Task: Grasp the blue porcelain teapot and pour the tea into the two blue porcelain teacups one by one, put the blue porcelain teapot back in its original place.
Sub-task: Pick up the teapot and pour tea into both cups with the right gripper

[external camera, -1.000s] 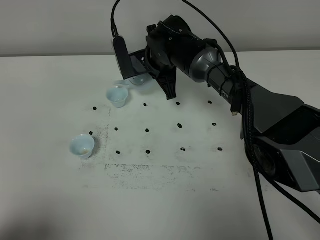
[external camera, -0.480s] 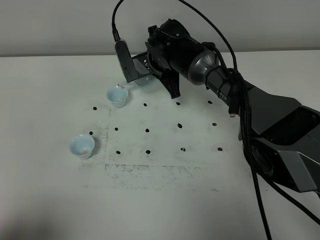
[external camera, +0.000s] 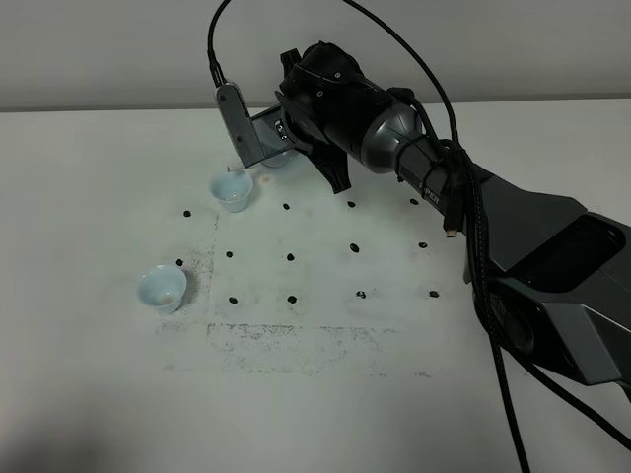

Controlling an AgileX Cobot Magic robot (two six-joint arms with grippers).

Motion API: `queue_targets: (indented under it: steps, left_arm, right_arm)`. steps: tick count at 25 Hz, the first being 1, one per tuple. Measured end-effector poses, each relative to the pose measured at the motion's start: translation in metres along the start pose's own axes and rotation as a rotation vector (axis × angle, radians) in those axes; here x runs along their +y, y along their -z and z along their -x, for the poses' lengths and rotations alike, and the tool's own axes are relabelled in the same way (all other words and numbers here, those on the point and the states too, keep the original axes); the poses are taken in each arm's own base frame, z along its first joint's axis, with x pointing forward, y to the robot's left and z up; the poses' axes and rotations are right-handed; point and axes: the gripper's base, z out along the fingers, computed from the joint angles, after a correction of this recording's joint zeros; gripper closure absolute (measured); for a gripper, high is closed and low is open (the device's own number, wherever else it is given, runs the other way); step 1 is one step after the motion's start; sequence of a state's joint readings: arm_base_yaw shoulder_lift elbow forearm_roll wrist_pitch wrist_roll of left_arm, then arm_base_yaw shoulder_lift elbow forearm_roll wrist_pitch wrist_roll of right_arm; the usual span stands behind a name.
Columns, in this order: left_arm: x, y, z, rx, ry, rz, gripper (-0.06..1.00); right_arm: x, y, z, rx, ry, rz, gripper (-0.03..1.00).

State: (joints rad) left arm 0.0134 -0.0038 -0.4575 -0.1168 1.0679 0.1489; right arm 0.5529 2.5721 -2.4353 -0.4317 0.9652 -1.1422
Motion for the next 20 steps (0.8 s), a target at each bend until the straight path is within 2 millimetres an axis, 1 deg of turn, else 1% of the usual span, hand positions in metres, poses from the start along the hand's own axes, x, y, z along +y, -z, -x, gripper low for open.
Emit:
queue_targets:
  steps: [6,13,20]
  left_arm:
    - [0.0,0.0,0.0,0.0,0.0,0.0,0.22]
    - [0.0,0.0,0.0,0.0,0.0,0.0,0.22]
    - [0.0,0.0,0.0,0.0,0.0,0.0,0.22]
  right_arm:
    - [-0.0011,0.0002,-0.001,0.027,0.025,-0.016,0.88]
    - [-0.0007,0.0033,0.007,0.042,0.062,-0.033,0.88]
    - [-0.0007,0.0031,0.0072,0.054,0.077,-0.041,0.88]
